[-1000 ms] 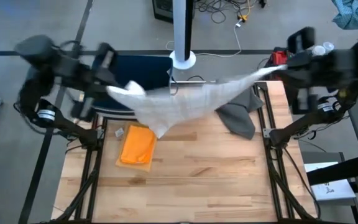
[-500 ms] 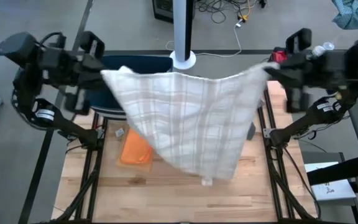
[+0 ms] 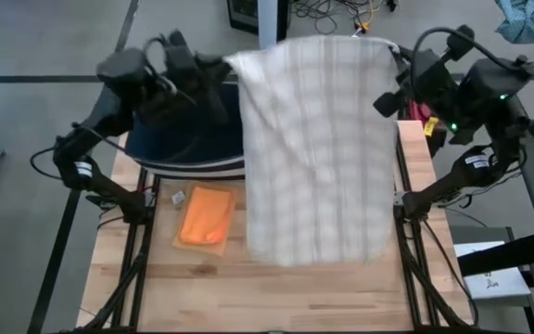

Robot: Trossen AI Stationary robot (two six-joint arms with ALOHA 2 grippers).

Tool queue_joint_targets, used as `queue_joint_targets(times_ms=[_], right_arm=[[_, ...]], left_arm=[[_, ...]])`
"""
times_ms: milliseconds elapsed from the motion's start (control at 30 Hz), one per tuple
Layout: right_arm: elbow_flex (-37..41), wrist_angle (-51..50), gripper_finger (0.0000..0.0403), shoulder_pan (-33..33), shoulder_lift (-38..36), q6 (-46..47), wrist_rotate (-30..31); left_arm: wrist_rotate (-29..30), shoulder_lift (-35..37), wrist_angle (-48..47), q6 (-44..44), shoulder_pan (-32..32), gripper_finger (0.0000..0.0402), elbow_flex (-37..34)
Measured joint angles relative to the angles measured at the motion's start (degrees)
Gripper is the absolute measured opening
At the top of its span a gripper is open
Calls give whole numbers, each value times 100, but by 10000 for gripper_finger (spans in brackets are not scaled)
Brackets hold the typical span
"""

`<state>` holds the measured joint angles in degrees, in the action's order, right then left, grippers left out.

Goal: Fold towel
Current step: Fold the white patterned kitchen towel

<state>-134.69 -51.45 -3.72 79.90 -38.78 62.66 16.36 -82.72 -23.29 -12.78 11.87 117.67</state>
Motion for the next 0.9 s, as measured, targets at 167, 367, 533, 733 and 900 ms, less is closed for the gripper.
queue_joint_targets(times_ms=[167, 367, 533, 733, 900], right_arm=[[-26, 858, 2, 17, -169, -560, 13], [-35, 1597, 2, -404, -510, -108, -1483], [-35, 888, 2, -466, -679, 1093, -3431], [-28, -207, 2, -469, -773, 2051, -5109], [-28, 101, 2, -466, -854, 2428, -5751]], left_arm=[[-700, -37, -428, -6, 63, 0, 753], [-2146, 14, -1978, 518, 36, 0, 1625], [-2889, 76, -2629, 738, -189, 0, 1677], [-3256, 154, -2796, 718, -821, 0, 1657], [-3237, 168, -2515, 492, -1353, 0, 1655]])
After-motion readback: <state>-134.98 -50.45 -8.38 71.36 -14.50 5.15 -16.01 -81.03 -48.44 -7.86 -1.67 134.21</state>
